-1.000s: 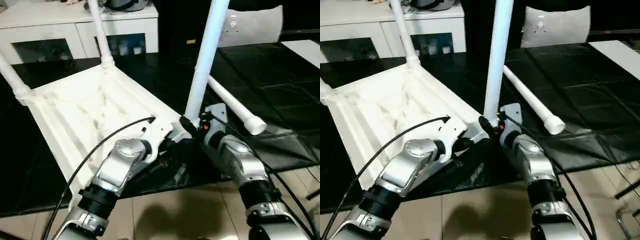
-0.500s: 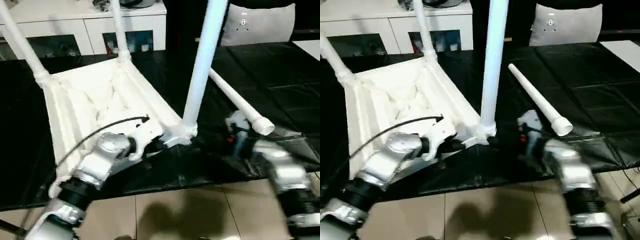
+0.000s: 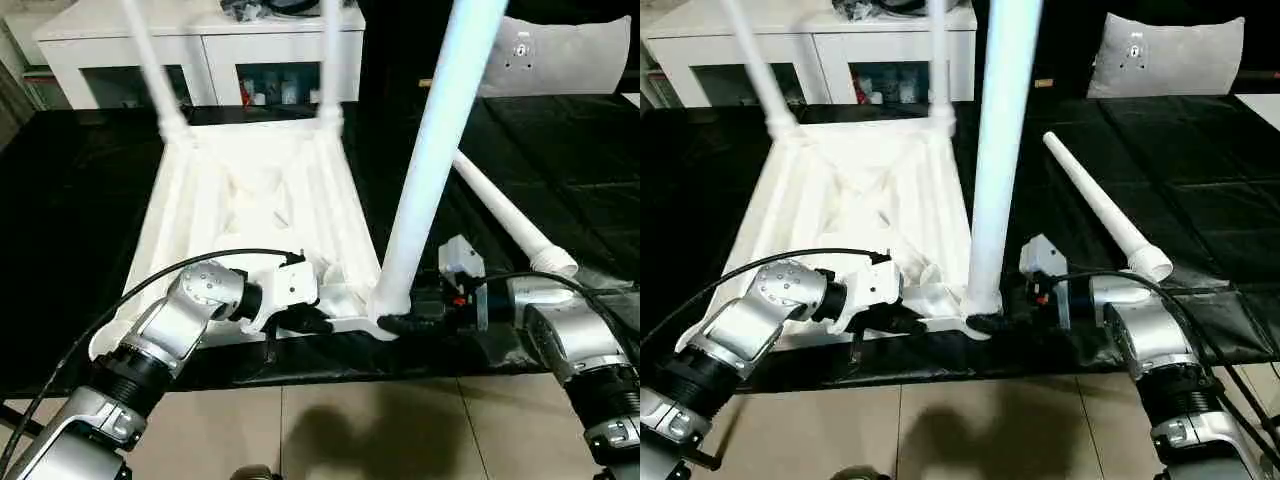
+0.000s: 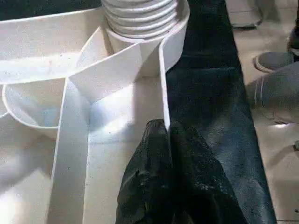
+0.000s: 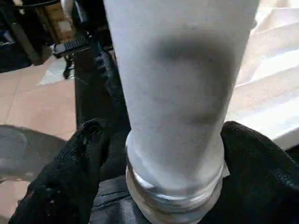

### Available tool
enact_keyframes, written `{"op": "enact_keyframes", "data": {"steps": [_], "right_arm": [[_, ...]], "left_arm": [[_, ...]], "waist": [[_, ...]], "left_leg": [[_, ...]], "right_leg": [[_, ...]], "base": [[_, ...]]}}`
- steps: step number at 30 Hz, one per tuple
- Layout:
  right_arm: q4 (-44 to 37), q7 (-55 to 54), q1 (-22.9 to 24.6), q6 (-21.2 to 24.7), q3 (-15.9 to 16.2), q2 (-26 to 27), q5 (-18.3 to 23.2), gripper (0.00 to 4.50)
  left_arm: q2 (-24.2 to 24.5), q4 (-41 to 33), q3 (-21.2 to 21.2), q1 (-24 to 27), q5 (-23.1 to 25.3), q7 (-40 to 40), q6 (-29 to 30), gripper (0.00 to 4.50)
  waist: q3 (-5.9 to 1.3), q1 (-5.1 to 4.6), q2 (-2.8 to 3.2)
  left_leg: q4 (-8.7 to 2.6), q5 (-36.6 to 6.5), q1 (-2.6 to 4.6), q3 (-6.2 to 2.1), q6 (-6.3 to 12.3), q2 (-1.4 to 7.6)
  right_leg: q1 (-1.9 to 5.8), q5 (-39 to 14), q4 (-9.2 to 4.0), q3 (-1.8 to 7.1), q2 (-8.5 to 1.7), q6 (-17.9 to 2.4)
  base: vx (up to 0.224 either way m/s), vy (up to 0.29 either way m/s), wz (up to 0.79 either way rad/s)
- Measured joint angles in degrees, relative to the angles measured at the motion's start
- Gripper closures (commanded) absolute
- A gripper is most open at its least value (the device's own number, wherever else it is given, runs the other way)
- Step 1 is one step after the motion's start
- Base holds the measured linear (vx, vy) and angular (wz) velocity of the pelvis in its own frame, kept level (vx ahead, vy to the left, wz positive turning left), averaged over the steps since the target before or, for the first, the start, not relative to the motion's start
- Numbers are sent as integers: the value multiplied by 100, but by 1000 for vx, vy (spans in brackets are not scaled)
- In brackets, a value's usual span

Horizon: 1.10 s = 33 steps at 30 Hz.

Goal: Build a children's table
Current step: Rotate leg to tighten

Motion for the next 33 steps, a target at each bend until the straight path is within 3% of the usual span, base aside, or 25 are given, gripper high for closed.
{"op": "enact_keyframes", "data": {"steps": [10, 13, 16, 20, 24, 29, 32, 33], "right_arm": [[213, 203, -32, 6, 63, 23, -4, 166], [206, 201, -29, 35, 67, 22, 3, 173], [143, 165, -5, 172, 48, 43, 14, 180], [-49, -374, 108, 568, -18, 307, -41, 182], [-15, -1286, 111, 765, -149, 639, -182, 182], [334, -2738, -7, 891, -611, 1347, -218, 182], [668, -4146, -289, 922, -923, 1973, -373, 183], [720, -4426, -339, 907, -958, 2054, -401, 148]], "left_arm": [[14, 142, -28, -33, -2, -235, -276, 450], [14, 139, -24, -25, -13, -237, -257, 450], [-4, 74, 34, 30, -70, -223, -55, 450], [-159, -261, 299, 291, -163, 137, 691, 450], [-370, -369, 437, 368, -142, 648, 1323, 450], [-991, -559, 786, 537, -42, 1679, 2066, 450], [-1608, -564, 935, 500, 234, 2669, 2468, 450], [-1756, -564, 937, 485, 272, 2884, 2554, 450]], "waist": [[0, -7, 0], [-1, -8, 1], [-3, -18, 2], [-36, -77, -19], [-46, -272, -33], [-42, -511, -55], [-40, -630, -65], [-40, -647, -66]], "left_leg": [[0, 0, -4, 6, -1, 1], [-1, 0, -4, 7, -1, 2], [-2, 0, -2, 11, -1, 2], [-4, 0, 14, 18, -3, 2], [-16, -14, 113, 24, -42, 0], [-20, -10, 121, 24, -47, -5], [-16, -10, 121, 23, -47, -6], [-16, -10, 120, 23, -47, -7]], "right_leg": [[6, 0, 6, 4, 1, 0], [7, 0, 6, 5, 1, 0], [7, 0, 6, 7, 1, 1], [12, 0, 15, 16, 2, 1], [85, -20, -11, 25, 7, 42], [91, -17, -37, 27, 7, 43], [82, -15, -40, 29, 7, 40], [82, -14, -40, 29, 7, 40]], "base": [[0, 0, 0], [0, 0, 0], [0, 0, 0], [0, 0, 0], [0, 0, 0], [0, 0, 0], [0, 0, 0], [0, 0, 0]]}}
